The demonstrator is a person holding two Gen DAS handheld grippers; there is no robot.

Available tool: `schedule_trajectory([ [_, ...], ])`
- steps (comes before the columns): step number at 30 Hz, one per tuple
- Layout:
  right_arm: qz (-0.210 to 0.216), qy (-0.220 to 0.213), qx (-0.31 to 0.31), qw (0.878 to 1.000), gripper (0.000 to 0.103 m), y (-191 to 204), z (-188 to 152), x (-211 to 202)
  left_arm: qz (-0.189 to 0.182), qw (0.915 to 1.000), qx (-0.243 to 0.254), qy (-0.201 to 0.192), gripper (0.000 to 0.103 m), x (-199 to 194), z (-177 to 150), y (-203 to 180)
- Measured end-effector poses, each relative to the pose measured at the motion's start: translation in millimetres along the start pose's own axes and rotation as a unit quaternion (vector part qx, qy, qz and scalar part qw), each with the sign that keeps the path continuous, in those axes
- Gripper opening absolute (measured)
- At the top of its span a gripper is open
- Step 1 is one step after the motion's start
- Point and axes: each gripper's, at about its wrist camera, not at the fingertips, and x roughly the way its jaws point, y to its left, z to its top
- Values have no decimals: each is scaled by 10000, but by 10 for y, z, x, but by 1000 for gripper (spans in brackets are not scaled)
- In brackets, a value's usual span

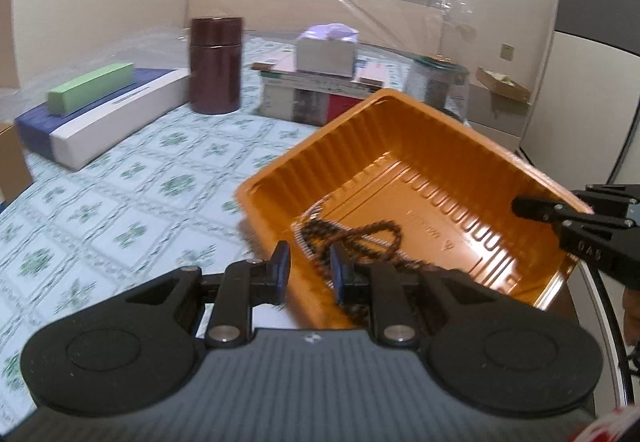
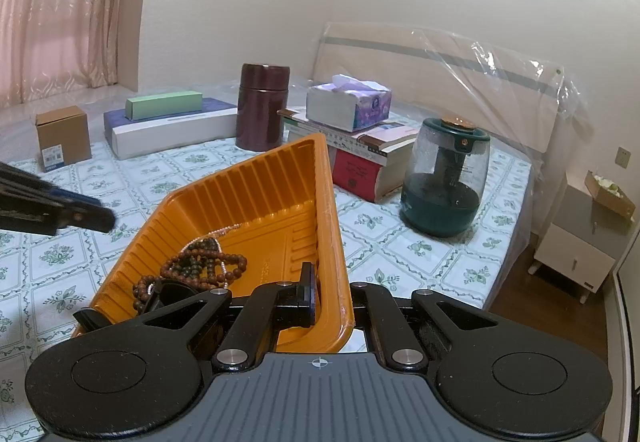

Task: Organize jewelry
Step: 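Carry the small earring into the tray and open the left tool, then lower the orange tray onto the sheet and open the right tool while the left tool withdraws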

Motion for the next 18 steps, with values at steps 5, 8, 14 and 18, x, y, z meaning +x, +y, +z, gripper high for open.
schedule_trajectory([
  [5, 10, 4, 24, 10000, 6, -5, -2, -9, 242, 9996, -149, -4, 19, -188, -125, 178],
  [8, 58, 38, 135, 9999, 6, -49, 7, 2, 373, 9990, -254, 27, 19, -288, -204, 283],
  [14, 349, 234, 744, 9963, 6, -314, -41, 106, 575, 9970, -505, 78, 23, -477, -353, 474],
  [18, 646, 457, 1384, 9872, 6, -582, -176, 216, 640, 9956, -674, 139, 24, -545, -431, 559],
])
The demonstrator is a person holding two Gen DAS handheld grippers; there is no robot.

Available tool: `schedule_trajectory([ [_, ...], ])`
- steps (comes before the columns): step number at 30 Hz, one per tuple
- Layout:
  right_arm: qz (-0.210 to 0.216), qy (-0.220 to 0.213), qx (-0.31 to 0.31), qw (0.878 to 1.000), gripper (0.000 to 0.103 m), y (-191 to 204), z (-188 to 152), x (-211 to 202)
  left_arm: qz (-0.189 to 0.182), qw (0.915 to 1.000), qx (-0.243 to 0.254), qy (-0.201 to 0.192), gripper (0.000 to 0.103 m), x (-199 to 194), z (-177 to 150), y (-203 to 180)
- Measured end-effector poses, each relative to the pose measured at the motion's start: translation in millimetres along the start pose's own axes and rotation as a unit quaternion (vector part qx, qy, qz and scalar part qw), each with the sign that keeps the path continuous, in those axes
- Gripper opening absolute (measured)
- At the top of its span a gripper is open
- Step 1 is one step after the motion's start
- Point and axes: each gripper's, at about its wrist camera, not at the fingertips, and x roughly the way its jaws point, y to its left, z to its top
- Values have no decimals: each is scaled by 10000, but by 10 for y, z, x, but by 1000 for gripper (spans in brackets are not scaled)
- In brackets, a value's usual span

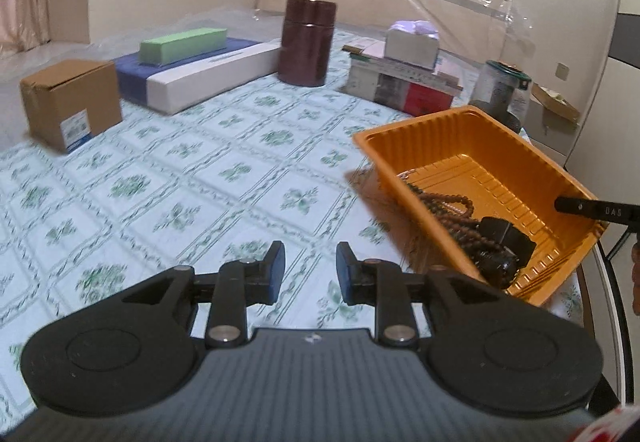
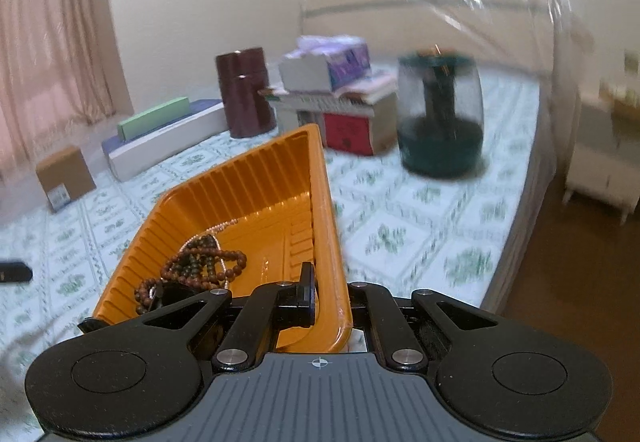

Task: Organize jewelry
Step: 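Lower the orange tray onto the sheet and open the right tool while the left tool withdraws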

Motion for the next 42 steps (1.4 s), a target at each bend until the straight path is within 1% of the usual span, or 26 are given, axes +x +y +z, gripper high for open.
schedule_trajectory([
  [5, 272, 132, 596, 9978, 6, -271, -93, 47, 76, 9998, -162, 106, 25, -50, -104, 87],
  [10, 545, 106, 1344, 9894, 6, -491, -195, 40, 181, 9994, -245, 167, 29, -91, -163, 127],
  [12, 641, 72, 1562, 9856, 9, -540, -227, 14, 197, 9992, -286, 175, 35, -110, -167, 134],
  [13, 699, 60, 1662, 9836, 15, -574, -234, 5, 205, 9992, -307, 175, 37, -121, -168, 136],
  [14, 724, 44, 1756, 9818, 28, -596, -242, -13, 211, 9991, -331, 169, 41, -136, -172, 137],
  [15, 701, -2, 1852, 9802, 38, -617, -254, -47, 216, 9990, -355, 165, 45, -147, -174, 138],
  [16, 697, -49, 1949, 9783, 55, -649, -266, -70, 220, 9989, -384, 161, 47, -160, -179, 139],
  [17, 716, -110, 2073, 9756, 59, -684, -278, -102, 227, 9987, -419, 157, 53, -176, -185, 141],
  [18, 699, -160, 2180, 9733, 60, -714, -287, -147, 241, 9986, -457, 147, 62, -193, -191, 142],
  [19, 625, -169, 2230, 9727, 60, -734, -285, -181, 268, 9982, -521, 126, 66, -218, -204, 148],
  [21, 388, -233, 2268, 9729, 61, -734, -270, -295, 339, 9972, -660, 100, 82, -264, -227, 154],
  [23, 112, -245, 2154, 9761, 65, -685, -241, -403, 454, 9960, -761, 98, 91, -311, -252, 155],
  [26, -298, -230, 1868, 9817, 70, -495, -147, -565, 572, 9944, -869, 194, 97, -364, -278, 162],
  [29, -483, -80, 1517, 9872, 77, -214, -60, -661, 632, 9936, -920, 192, 100, -457, -312, 154],
  [30, -492, 10, 1357, 9895, 78, -98, -28, -691, 633, 9938, -896, 194, 100, -488, -321, 143],
  [32, -408, 102, 1111, 9929, 84, 97, -2, -703, 653, 9942, -832, 186, 102, -561, -332, 114],
  [35, -243, 238, 680, 9971, 88, 433, 12, -761, 739, 9940, -780, 222, 102, -660, -350, 70],
  [39, -92, 438, 56, 9990, 89, 857, -51, -801, 718, 9936, -817, 296, 102, -774, -386, 38],
  [42, 68, 616, -233, 9978, 90, 1105, -143, -820, 749, 9929, -842, 382, 102, -855, -427, 16],
])
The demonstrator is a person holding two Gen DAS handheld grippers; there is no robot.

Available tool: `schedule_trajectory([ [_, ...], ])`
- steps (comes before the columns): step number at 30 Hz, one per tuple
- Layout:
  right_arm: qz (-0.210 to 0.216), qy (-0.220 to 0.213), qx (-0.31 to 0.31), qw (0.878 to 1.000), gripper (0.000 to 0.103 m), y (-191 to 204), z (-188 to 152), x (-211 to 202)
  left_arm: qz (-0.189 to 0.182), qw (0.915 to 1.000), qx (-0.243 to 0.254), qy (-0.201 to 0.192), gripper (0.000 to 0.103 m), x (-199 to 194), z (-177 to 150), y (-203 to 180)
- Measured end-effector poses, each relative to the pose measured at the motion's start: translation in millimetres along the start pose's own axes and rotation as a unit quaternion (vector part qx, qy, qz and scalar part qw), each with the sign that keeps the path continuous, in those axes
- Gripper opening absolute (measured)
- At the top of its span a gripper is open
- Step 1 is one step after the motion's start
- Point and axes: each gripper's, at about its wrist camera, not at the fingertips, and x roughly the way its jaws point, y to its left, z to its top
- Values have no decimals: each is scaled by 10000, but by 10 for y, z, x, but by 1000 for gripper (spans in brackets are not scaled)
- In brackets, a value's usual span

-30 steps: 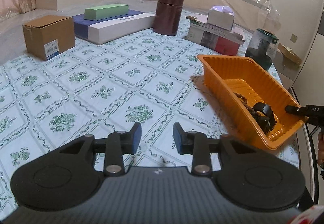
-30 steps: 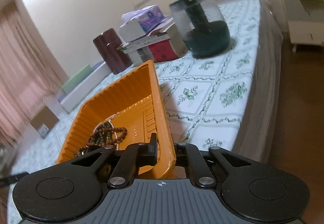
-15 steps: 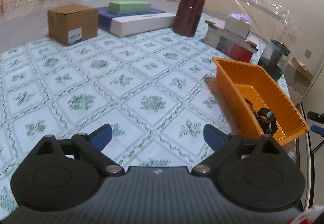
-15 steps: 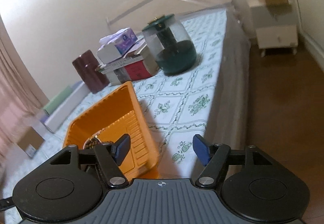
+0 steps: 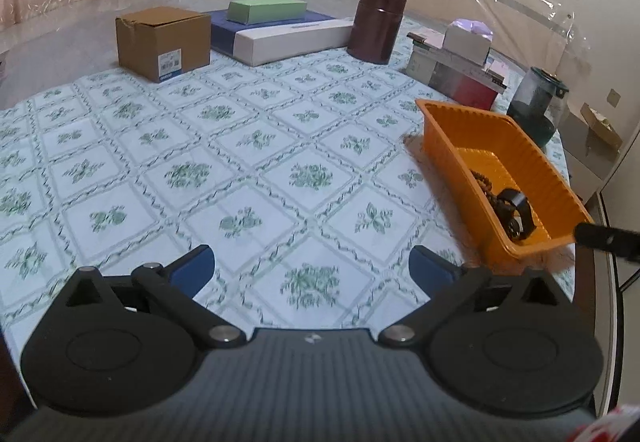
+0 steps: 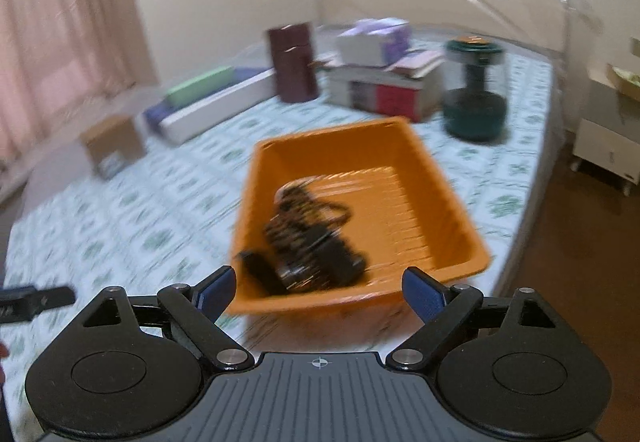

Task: Organize jewelry
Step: 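Lower the orange tray onto the sheet and open the right tool while the left tool withdraws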

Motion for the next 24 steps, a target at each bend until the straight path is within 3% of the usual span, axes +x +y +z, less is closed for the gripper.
schedule_trajectory([
  [10, 193, 553, -216, 9981, 90, 352, -232, 29, 106, 9996, 106, 235, 102, -225, -206, -108],
  [24, 202, 950, -446, 9943, 90, 519, -441, 102, 292, 9979, -18, 582, 102, -180, -369, -161],
])
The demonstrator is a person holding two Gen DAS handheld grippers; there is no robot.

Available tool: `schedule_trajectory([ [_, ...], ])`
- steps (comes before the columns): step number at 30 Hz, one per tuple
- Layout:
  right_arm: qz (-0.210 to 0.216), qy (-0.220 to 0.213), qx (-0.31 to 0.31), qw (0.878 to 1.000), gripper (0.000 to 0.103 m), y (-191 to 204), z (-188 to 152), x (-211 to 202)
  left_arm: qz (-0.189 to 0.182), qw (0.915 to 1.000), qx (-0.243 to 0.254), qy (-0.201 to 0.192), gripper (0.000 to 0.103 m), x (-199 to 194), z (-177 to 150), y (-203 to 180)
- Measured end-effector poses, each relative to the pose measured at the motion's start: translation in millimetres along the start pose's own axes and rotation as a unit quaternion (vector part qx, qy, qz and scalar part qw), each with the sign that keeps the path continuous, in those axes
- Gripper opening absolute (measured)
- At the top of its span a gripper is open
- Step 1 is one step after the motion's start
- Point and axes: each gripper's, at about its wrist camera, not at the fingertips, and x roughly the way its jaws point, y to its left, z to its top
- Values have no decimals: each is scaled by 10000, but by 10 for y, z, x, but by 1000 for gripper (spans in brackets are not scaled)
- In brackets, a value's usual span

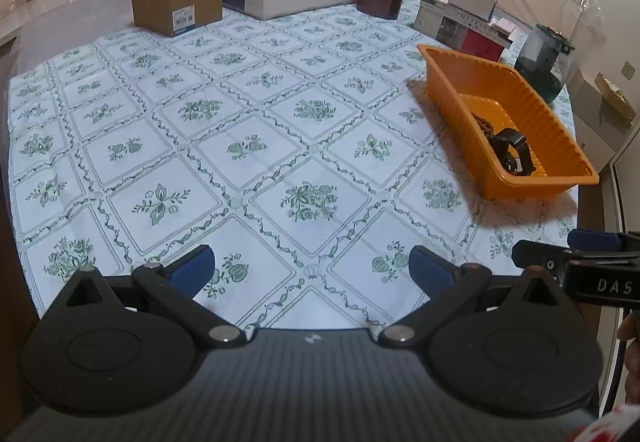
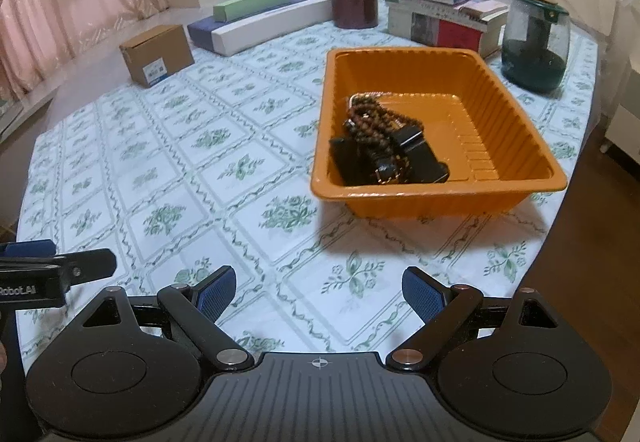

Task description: Organize jewelry

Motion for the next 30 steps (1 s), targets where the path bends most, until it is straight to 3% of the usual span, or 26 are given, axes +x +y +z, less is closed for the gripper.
schedule_trajectory([
  [30, 3, -48, 112, 9999, 90, -24, 8, 37, -8, 9999, 125, -13, 102, 49, -25, -91],
])
